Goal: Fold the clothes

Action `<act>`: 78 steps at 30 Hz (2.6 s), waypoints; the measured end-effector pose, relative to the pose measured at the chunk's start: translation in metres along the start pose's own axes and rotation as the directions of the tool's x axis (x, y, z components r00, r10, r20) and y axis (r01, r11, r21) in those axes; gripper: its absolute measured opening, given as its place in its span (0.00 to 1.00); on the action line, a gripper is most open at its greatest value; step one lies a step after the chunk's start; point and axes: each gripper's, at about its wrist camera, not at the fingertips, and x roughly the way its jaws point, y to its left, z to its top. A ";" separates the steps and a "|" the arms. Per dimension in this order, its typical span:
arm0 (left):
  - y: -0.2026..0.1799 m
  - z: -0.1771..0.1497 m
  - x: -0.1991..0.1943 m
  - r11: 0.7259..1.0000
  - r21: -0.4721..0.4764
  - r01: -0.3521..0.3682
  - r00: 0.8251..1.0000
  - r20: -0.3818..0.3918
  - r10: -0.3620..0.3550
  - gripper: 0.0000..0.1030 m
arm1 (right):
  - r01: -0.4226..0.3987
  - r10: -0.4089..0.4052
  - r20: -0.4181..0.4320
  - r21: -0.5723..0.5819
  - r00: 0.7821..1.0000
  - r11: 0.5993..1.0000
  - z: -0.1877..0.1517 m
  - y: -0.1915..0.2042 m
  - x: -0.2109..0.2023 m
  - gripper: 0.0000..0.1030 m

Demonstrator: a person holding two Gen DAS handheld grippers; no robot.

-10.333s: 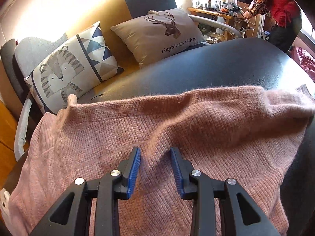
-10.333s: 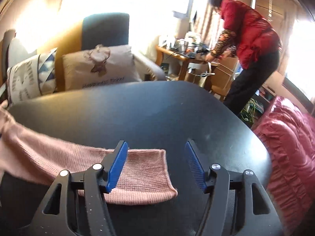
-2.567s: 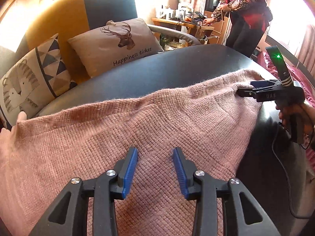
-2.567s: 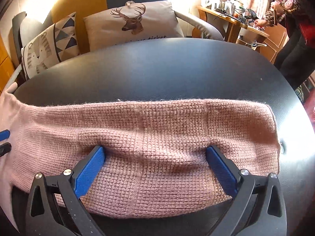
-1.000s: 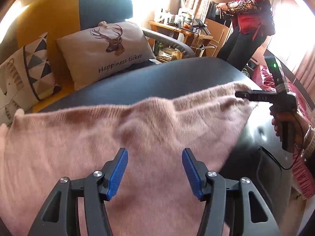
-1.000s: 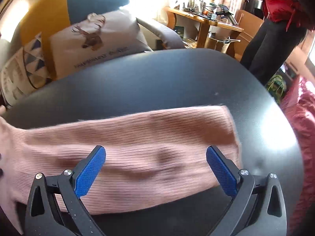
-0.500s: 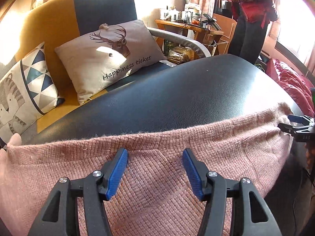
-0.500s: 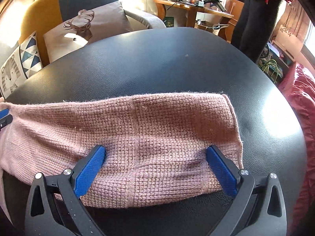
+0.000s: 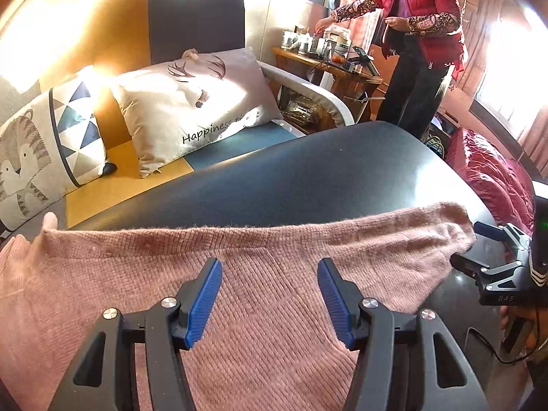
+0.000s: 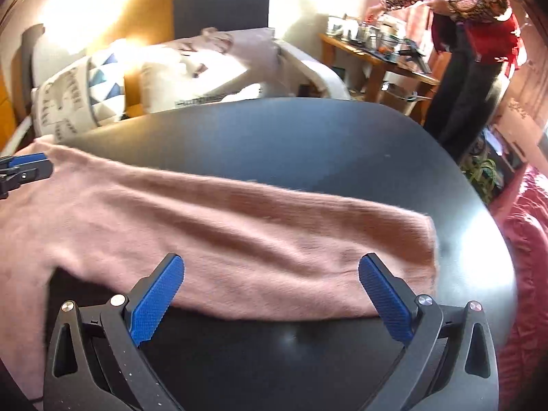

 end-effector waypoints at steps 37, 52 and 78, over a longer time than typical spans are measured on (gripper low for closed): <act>0.093 -0.223 -0.163 0.963 -0.262 -0.071 0.997 -0.028 0.066 0.57 | -0.272 0.267 -0.048 -0.196 0.962 0.942 -0.122 0.249 -0.057 1.00; 0.082 -0.227 -0.163 0.953 -0.276 -0.128 0.992 -0.035 0.124 0.57 | -0.271 0.267 -0.047 -0.220 0.962 0.937 -0.122 0.236 -0.052 1.00; 0.019 -0.223 -0.212 0.969 -0.210 -0.130 0.991 -0.012 0.130 0.58 | -0.188 0.198 0.242 -0.064 0.950 0.980 -0.128 0.203 -0.195 1.00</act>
